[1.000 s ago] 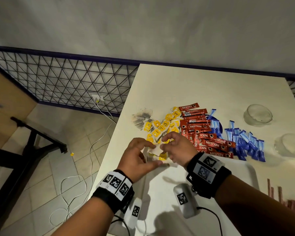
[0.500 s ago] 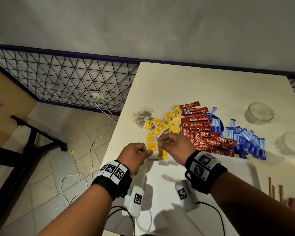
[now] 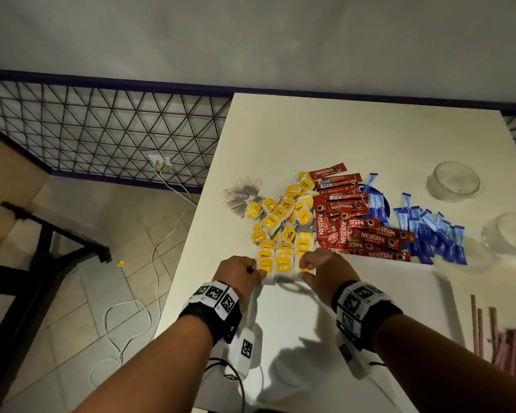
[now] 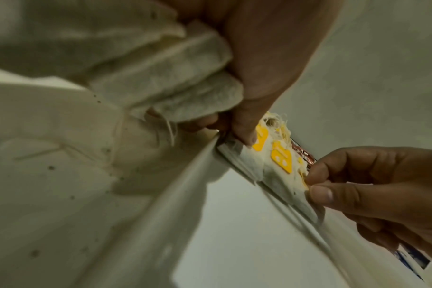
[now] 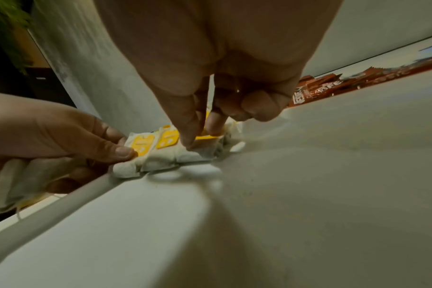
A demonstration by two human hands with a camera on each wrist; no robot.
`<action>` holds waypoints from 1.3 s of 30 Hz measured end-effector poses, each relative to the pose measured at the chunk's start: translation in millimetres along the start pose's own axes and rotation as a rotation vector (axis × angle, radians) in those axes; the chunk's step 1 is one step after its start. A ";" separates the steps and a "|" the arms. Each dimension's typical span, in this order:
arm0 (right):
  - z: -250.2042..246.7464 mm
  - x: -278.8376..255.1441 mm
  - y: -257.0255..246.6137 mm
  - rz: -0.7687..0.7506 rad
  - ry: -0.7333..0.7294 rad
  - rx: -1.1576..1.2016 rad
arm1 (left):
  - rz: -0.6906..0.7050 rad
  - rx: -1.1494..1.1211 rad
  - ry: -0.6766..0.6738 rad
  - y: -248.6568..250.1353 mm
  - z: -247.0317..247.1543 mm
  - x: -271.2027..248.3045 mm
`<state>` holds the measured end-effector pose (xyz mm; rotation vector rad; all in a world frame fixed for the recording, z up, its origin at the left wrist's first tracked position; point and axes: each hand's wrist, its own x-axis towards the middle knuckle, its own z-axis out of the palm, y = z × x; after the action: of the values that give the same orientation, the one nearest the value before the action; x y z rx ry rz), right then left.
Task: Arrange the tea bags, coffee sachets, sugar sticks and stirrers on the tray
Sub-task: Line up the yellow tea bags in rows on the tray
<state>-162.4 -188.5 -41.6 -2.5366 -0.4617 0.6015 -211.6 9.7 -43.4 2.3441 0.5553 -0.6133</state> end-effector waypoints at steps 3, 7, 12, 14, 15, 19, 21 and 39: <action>2.5 1.1 1.5 -0.016 0.012 -0.023 | 0.004 -0.007 0.073 2.1 0.2 0.8; 4.3 2.4 2.7 -0.027 0.003 -0.048 | -0.004 -0.061 0.126 5.3 1.3 -1.2; 7.2 4.7 3.5 -0.058 0.009 -0.056 | -0.004 -0.048 0.125 5.0 3.8 0.4; 8.1 5.0 4.5 -0.059 0.009 -0.052 | -0.002 -0.045 0.116 4.9 4.6 -0.4; 8.3 4.8 5.2 -0.058 0.006 -0.049 | -0.005 -0.064 0.120 5.2 3.5 -1.4; -0.1 -2.6 -1.9 -0.155 0.100 0.023 | -0.043 -0.307 0.289 3.1 -8.9 -7.9; -8.5 -9.9 -15.5 -0.271 0.117 0.139 | -0.101 -0.729 0.277 7.8 -16.4 -13.2; -39.6 -32.3 -58.1 0.061 -0.293 0.985 | 0.039 -1.443 -0.048 67.4 -12.7 -48.9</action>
<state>-182.2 -169.4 30.7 -1.5351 -0.1160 0.9396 -211.6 -40.3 24.4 0.9636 0.6133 -0.1047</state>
